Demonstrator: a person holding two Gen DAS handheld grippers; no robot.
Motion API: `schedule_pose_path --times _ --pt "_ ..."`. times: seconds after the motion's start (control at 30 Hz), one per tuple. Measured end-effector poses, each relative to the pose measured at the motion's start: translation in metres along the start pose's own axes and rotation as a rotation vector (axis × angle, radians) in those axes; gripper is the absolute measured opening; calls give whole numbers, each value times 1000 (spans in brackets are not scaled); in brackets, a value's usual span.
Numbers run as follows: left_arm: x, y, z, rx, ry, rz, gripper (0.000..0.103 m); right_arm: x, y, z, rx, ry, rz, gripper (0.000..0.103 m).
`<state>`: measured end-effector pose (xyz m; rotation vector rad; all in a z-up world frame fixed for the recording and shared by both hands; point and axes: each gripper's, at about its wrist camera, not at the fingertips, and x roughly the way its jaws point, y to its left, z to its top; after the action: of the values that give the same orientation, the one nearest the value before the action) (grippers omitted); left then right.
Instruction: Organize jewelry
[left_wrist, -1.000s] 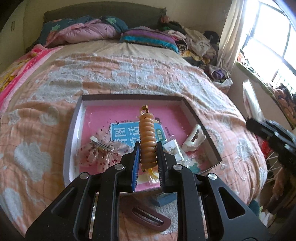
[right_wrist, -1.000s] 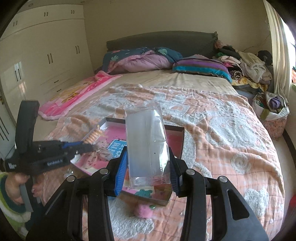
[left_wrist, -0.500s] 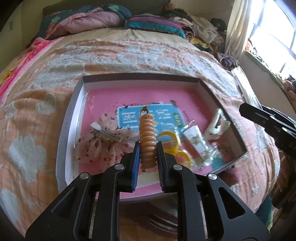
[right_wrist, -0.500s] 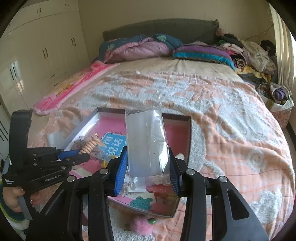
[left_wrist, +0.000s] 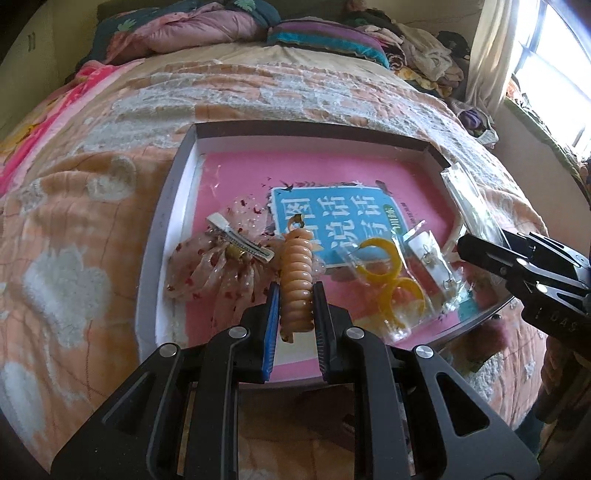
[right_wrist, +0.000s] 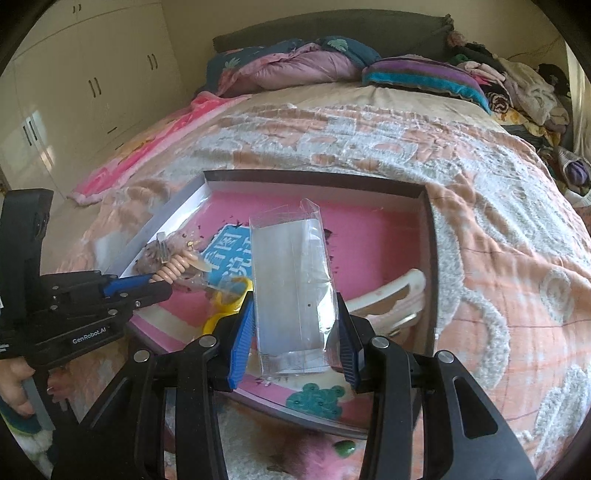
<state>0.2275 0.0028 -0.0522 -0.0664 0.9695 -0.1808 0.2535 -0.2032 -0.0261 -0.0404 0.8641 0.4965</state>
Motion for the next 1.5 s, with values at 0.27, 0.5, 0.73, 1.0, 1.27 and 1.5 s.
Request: schedule_pose_path --times 0.27,0.5,0.73,1.0,1.27,1.5 --pt "-12 2 -2 -1 -11 12 11 -14 3 1 23 -26 -5 59" --pt "-26 -3 0 2 -35 15 29 -52 0 -4 56 -90 -24 75" --pt "-52 -12 1 5 -77 18 48 -93 -1 -9 78 -158 -41 85" --pt "-85 -17 -3 -3 -130 41 77 -128 9 -16 75 -219 -54 95" --pt "-117 -21 -9 -9 -178 63 93 -160 22 -23 60 -266 -55 96" --pt "-137 -25 -23 -8 -200 70 93 -184 33 -36 44 -298 -45 96"
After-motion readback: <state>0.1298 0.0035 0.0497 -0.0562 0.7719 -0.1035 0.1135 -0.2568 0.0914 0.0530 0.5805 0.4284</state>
